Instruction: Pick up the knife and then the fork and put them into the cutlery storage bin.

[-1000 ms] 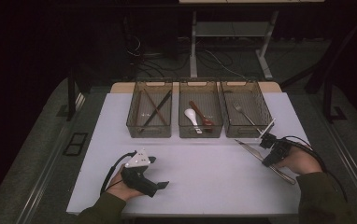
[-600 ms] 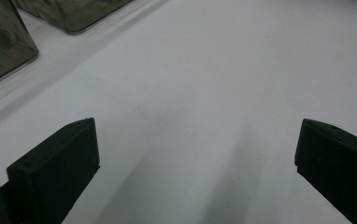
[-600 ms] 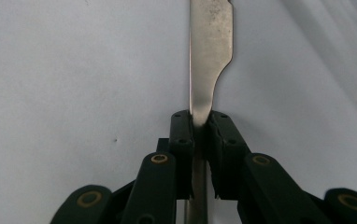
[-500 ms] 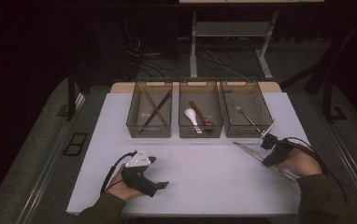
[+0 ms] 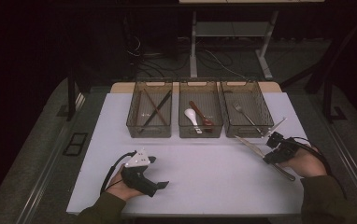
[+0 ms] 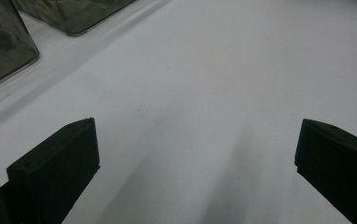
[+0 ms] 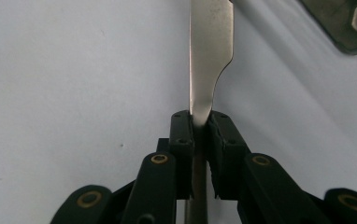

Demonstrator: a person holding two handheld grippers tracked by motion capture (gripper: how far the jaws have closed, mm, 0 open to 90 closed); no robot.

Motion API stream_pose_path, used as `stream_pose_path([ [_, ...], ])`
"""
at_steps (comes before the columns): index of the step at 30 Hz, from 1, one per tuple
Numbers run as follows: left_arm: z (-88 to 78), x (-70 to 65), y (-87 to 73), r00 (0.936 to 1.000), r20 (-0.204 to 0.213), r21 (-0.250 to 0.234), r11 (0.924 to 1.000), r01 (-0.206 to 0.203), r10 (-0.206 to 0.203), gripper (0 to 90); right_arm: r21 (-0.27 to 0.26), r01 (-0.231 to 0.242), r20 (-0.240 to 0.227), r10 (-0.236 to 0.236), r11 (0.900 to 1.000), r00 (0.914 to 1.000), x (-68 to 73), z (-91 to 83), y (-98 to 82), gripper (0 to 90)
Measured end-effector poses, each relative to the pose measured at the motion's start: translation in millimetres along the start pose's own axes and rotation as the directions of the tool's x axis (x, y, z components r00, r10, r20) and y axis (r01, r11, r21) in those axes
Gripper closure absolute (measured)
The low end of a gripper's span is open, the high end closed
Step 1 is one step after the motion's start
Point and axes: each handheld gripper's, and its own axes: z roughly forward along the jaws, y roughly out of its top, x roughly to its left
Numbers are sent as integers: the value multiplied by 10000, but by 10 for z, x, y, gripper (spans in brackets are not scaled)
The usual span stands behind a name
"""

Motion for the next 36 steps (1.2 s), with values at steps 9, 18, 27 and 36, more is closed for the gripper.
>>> stream_pose_path([
  [9,-4,0,0,10000,-4,-33,10000,16,-16,0,-1640,-570,-737,454,9848,9963,-103,-151,-111,806],
  [18,-9,-1,2,10000,-6,-40,10000,1,-1,0,-3057,-1012,-1154,686,9468,9909,-158,-256,-197,807],
  [27,-11,1,3,10000,1,-47,10000,-16,16,0,-4524,-1843,-1704,1182,8726,9783,-237,-333,-302,807],
  [36,-9,1,3,10000,3,-47,10000,0,0,0,-5453,-2306,-1893,1497,8059,9704,-291,-394,-367,807],
])
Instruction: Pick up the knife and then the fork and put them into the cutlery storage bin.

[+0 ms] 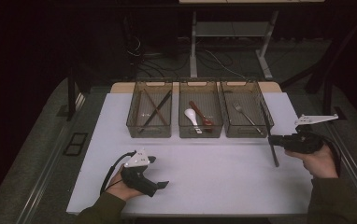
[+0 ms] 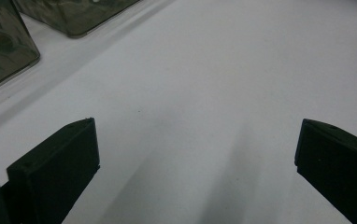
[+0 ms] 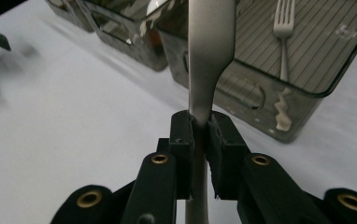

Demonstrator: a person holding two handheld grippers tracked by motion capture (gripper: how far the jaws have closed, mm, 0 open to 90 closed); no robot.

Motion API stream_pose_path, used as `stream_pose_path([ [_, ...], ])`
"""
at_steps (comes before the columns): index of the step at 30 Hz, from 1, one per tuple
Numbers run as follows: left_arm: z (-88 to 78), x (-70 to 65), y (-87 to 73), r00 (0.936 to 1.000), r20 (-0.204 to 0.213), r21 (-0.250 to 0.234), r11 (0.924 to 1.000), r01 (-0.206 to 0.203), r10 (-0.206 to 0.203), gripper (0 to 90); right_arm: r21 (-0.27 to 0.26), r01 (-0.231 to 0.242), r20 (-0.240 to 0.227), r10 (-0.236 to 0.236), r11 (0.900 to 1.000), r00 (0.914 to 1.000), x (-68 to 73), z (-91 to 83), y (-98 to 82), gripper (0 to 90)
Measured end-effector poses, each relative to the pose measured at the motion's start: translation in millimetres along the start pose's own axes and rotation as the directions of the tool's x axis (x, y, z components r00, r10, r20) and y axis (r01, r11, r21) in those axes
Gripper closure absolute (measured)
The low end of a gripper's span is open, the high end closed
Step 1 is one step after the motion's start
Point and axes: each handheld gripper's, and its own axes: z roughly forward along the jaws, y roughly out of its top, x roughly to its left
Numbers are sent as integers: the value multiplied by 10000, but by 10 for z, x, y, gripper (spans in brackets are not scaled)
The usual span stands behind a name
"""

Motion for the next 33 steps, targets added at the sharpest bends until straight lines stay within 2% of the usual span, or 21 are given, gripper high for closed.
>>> stream_pose_path([
  [7,0,-1,-2,10000,-4,4,10000,18,-18,0,-710,-219,168,231,9972,9996,-22,-61,20,807],
  [15,7,-1,-2,10000,16,10,10000,62,-62,0,-1510,-324,389,387,9880,9985,-31,-124,134,807],
  [21,6,10,-2,10000,17,42,10000,19,-19,0,-1997,-338,569,460,9793,9973,-12,-130,333,807],
  [23,7,4,-2,10000,33,24,10000,81,-81,0,-2120,-210,704,367,9770,9968,-13,-111,419,807],
  [33,5,0,0,10000,60,-17,10000,73,-72,0,-2428,-89,1250,403,9700,9913,-47,66,878,807],
])
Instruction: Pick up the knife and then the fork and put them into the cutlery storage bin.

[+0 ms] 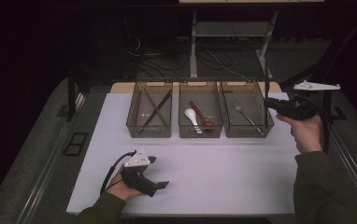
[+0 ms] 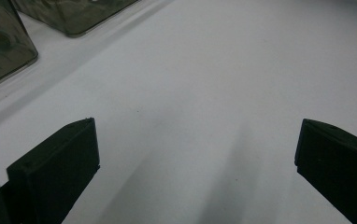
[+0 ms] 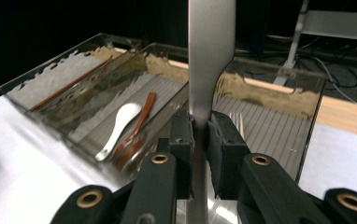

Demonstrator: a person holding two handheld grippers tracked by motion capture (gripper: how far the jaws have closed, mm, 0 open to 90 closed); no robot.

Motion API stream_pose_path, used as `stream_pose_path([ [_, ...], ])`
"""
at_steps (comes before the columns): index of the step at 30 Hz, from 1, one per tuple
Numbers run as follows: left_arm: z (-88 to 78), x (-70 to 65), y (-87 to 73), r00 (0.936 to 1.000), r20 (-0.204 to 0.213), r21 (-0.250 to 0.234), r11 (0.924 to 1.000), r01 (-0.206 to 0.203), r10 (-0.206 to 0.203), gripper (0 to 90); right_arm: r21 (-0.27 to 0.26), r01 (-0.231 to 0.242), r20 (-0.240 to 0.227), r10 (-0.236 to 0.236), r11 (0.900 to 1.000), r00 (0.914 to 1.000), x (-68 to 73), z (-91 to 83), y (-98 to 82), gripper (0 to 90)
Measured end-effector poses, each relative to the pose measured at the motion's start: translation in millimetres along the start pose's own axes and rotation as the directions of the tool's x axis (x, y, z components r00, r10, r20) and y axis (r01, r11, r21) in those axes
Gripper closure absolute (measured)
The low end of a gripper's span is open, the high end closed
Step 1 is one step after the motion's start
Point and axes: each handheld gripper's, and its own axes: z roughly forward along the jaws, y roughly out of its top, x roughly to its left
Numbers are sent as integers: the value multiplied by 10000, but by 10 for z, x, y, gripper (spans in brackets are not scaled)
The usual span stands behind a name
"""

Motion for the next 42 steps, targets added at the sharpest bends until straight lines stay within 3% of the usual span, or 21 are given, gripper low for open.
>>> stream_pose_path([
  [7,8,-14,-2,9999,21,-146,9998,133,-132,0,-33,-173,424,174,9998,9989,-36,200,138,807],
  [19,0,-12,-1,9999,39,-130,9999,112,-111,0,1335,-264,1264,94,9907,9919,-175,548,35,807],
  [32,-2,-16,0,9999,50,-172,9998,126,-125,0,1946,-453,1352,189,9798,9906,-225,642,-75,806],
  [42,-4,-11,-1,9999,65,-142,9999,91,-90,0,2798,-706,1619,254,9574,9865,-265,724,-123,806],
])
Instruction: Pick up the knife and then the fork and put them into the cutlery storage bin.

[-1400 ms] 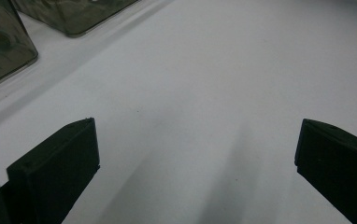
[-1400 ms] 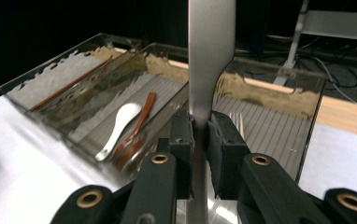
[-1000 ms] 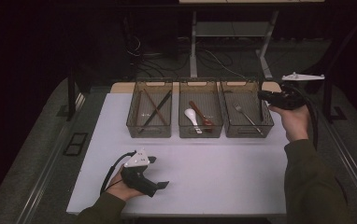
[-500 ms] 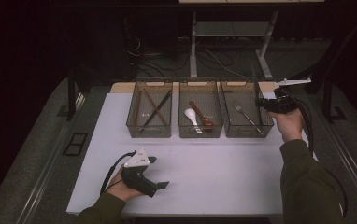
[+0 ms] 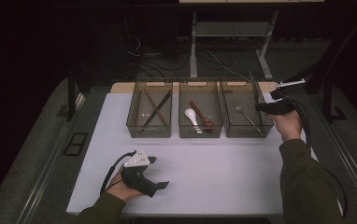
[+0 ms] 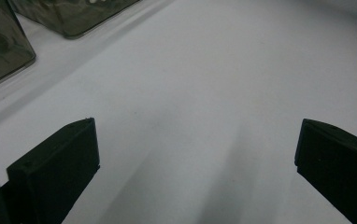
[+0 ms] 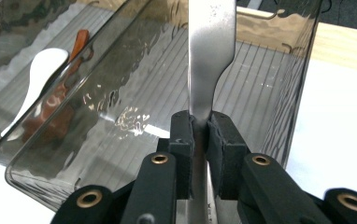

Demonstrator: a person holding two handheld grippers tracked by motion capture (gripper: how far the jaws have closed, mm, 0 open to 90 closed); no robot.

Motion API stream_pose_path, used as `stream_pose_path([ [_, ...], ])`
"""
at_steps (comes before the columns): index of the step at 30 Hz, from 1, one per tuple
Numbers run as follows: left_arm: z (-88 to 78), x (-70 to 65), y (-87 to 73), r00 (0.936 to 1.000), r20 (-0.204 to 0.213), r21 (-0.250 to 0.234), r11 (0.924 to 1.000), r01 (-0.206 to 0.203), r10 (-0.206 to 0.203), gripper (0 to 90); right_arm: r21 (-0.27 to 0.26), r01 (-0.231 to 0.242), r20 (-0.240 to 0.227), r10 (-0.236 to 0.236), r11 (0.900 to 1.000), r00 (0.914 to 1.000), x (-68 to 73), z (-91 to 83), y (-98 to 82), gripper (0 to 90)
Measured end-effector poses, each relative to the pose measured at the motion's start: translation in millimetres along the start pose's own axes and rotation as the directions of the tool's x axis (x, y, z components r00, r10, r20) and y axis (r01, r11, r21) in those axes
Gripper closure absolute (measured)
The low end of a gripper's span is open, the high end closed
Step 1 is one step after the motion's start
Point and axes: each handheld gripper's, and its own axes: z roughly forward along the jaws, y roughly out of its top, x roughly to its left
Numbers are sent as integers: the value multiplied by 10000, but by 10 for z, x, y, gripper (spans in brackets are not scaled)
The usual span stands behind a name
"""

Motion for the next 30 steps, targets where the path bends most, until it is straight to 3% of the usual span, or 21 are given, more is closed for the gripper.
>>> stream_pose_path([
  [16,-2,-1,4,10000,52,-49,10000,-44,44,0,779,197,255,-218,9968,9994,85,242,1,805],
  [21,-3,-2,4,10000,52,-63,10000,-41,41,0,954,-72,302,44,9954,9995,75,314,8,790],
  [22,-6,-2,4,10000,49,-58,10000,-57,57,0,962,56,317,-87,9953,9995,71,333,11,758],
  [24,-8,-2,4,10000,60,-75,10000,-53,54,0,791,-119,324,94,9968,9994,75,340,17,657],
  [30,-4,-2,4,9999,75,-31,9999,-100,101,0,616,-34,311,15,9981,9995,65,295,-10,509],
])
